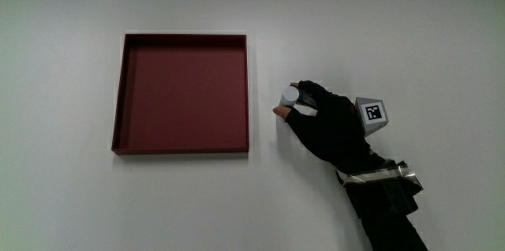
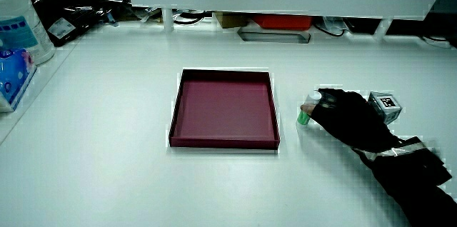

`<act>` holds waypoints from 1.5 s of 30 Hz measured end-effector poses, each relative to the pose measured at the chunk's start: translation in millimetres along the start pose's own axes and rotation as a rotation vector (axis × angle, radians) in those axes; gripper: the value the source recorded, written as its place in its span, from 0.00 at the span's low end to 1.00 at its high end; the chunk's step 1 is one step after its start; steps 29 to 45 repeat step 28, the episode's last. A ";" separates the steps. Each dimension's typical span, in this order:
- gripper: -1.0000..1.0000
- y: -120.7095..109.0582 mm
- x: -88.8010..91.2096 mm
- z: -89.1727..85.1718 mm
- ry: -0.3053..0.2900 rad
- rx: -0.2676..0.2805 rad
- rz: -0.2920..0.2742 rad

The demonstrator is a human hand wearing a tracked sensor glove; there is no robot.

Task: Place glue stick

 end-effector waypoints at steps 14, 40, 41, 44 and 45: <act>0.00 -36.2 -5.9 37.6 0.002 0.065 -0.002; 0.00 -96.3 -25.5 27.0 -0.263 -0.168 0.025; 0.00 -96.3 -25.5 27.0 -0.263 -0.168 0.025; 0.00 -96.3 -25.5 27.0 -0.263 -0.168 0.025; 0.00 -96.3 -25.5 27.0 -0.263 -0.168 0.025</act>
